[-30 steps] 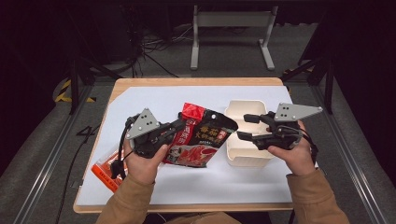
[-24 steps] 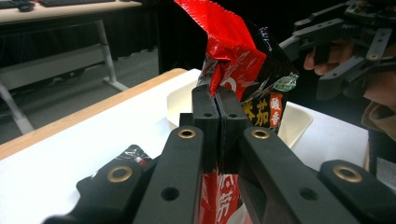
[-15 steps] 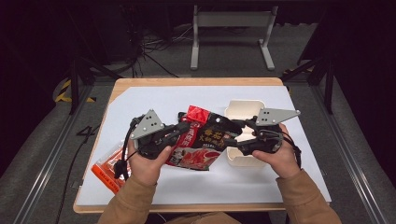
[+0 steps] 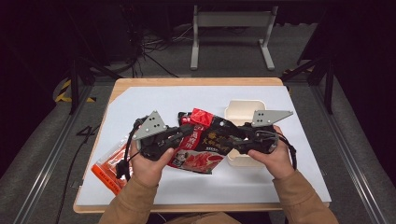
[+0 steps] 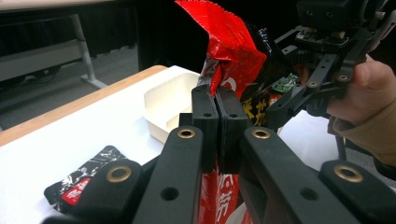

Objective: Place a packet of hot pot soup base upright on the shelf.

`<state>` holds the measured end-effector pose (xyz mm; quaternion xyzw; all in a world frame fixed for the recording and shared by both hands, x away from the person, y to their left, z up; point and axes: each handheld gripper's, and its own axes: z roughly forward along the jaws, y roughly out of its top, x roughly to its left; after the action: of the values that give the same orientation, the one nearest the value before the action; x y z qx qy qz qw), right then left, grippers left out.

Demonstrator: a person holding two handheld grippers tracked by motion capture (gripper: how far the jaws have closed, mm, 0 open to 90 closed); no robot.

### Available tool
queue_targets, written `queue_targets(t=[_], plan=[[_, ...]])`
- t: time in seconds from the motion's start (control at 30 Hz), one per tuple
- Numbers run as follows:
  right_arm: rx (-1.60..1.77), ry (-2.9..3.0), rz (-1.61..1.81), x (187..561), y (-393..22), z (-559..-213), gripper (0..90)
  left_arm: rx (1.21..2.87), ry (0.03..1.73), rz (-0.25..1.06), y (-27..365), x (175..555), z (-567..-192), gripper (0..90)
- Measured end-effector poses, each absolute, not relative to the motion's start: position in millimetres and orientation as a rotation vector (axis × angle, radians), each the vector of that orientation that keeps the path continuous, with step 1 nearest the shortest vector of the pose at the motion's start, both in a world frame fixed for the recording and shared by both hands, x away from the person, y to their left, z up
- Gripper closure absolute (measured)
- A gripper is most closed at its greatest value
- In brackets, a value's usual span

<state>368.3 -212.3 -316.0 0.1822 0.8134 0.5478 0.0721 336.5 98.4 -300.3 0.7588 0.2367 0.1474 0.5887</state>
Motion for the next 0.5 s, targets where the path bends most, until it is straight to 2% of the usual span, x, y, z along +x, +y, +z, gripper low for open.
queue_targets(t=[0.07,0.13,0.5], plan=[[0.547,2.442,1.647,368,-212,-316,59.2,1.767,0.551,0.343,98,337,-300,88.4],[0.545,2.440,1.680,368,-214,-315,66.2,1.770,0.557,0.337,97,336,-301,88.4],[0.528,2.414,1.646,364,-212,-305,73.3,1.761,0.558,0.326,102,337,-302,87.8]])
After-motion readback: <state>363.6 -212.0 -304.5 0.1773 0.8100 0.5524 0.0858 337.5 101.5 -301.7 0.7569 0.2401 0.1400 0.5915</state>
